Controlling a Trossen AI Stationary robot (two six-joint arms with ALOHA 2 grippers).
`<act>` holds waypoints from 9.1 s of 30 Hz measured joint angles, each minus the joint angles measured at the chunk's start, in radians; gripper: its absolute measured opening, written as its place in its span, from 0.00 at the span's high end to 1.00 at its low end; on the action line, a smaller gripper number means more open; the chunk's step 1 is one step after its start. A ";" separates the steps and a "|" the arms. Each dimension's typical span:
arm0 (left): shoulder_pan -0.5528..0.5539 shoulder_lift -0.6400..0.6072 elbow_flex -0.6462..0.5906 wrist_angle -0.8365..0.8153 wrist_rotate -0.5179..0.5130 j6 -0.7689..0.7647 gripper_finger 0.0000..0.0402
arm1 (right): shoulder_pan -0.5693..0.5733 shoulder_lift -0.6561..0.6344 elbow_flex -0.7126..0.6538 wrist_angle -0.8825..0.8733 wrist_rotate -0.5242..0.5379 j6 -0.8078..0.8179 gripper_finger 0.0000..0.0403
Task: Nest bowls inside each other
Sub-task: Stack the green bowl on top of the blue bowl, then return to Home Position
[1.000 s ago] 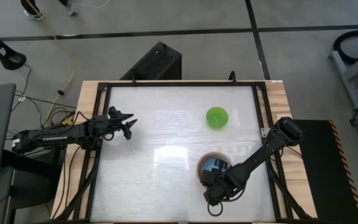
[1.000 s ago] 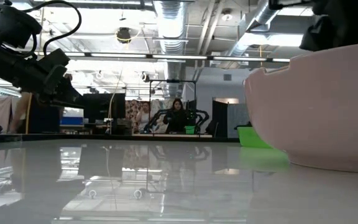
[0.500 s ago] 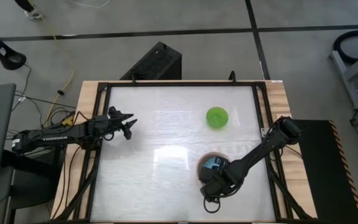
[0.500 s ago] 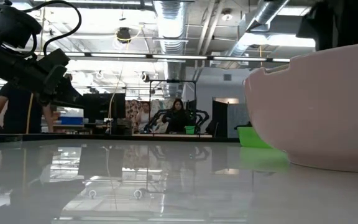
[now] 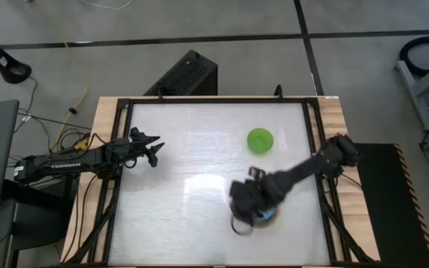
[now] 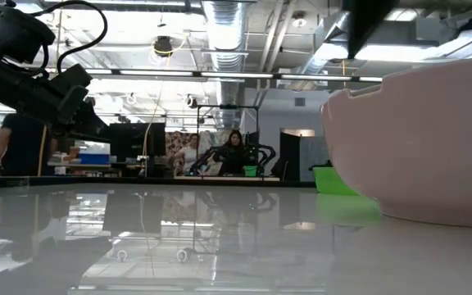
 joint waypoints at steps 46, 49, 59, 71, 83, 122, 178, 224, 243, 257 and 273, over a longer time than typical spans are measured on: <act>0.000 0.000 0.000 0.000 0.000 0.000 0.61 | -0.740 -0.003 -0.467 0.364 -0.114 -0.024 0.57; 0.000 0.000 0.000 0.000 0.000 0.000 0.61 | -0.741 -0.002 -0.477 0.379 -0.114 -0.024 0.65; 0.000 0.000 0.000 0.000 0.000 0.000 0.61 | -0.737 -0.003 -0.477 0.374 -0.114 -0.037 0.97; 0.000 0.000 0.000 0.000 0.000 0.000 0.61 | -0.570 -0.008 -0.190 0.029 -0.110 -0.043 0.99; 0.000 0.000 0.000 0.000 0.000 0.000 0.61 | -0.132 -0.010 0.147 -0.047 -0.084 0.131 0.99; 0.000 0.000 0.000 0.000 0.001 0.000 0.61 | 0.221 0.165 0.144 -0.152 -0.004 0.340 0.98; 0.000 0.000 0.000 0.000 0.000 0.000 0.61 | 0.176 0.159 -0.007 -0.052 -0.032 0.272 0.91; 0.000 0.000 0.000 0.000 0.000 0.000 0.61 | -0.031 0.146 0.311 -0.152 -0.136 -0.174 0.54; 0.000 0.000 0.000 0.000 0.000 0.000 0.61 | -0.397 -0.166 0.066 -0.081 -0.236 -0.550 0.85; 0.000 0.000 0.000 0.000 0.000 0.000 0.61 | -0.405 -1.051 -1.101 1.036 -0.107 -0.453 0.98; 0.000 0.000 0.000 0.000 0.000 0.000 0.61 | -0.407 -1.289 -1.579 1.509 -0.110 -0.508 0.98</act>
